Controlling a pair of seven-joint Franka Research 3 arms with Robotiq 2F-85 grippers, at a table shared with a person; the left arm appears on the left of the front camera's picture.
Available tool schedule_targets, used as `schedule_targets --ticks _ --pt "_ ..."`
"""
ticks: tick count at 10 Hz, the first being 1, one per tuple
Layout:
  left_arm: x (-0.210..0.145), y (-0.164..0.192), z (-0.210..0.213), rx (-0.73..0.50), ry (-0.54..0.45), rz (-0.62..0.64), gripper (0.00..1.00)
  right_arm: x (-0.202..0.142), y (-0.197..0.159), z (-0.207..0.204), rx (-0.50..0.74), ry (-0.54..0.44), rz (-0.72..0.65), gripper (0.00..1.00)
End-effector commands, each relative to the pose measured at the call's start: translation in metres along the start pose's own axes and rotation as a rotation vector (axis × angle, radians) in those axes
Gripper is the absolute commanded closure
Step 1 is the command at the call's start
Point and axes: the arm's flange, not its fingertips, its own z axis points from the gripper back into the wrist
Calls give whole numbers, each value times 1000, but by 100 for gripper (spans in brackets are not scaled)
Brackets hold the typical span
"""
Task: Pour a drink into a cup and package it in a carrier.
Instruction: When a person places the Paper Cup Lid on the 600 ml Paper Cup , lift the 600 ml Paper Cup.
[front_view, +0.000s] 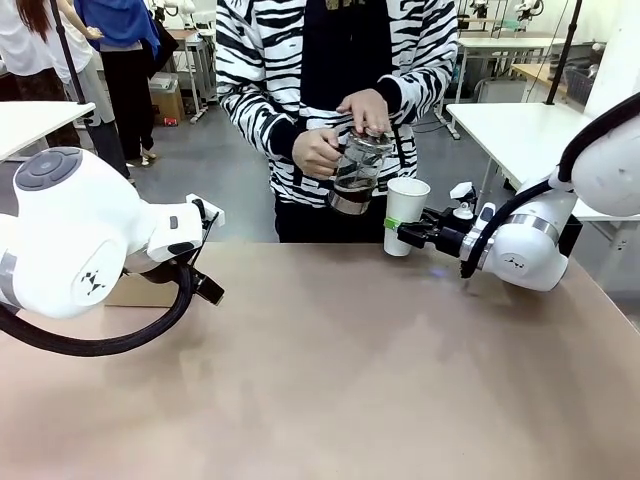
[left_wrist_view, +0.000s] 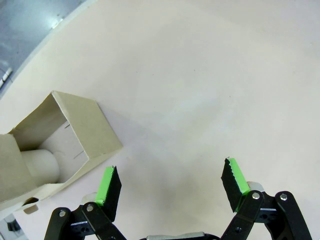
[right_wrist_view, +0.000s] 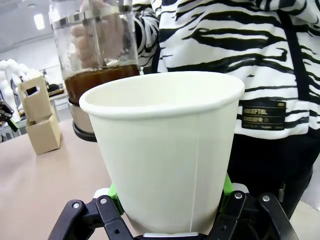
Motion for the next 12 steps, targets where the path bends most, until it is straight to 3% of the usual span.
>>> schedule_targets --ticks 1,12 --pt "0 0 1 -2 -1 0 0 3 0 -1 -5 -7 0 20" --pt "0 0 1 -2 -1 0 0 3 0 -1 -5 -7 0 20"
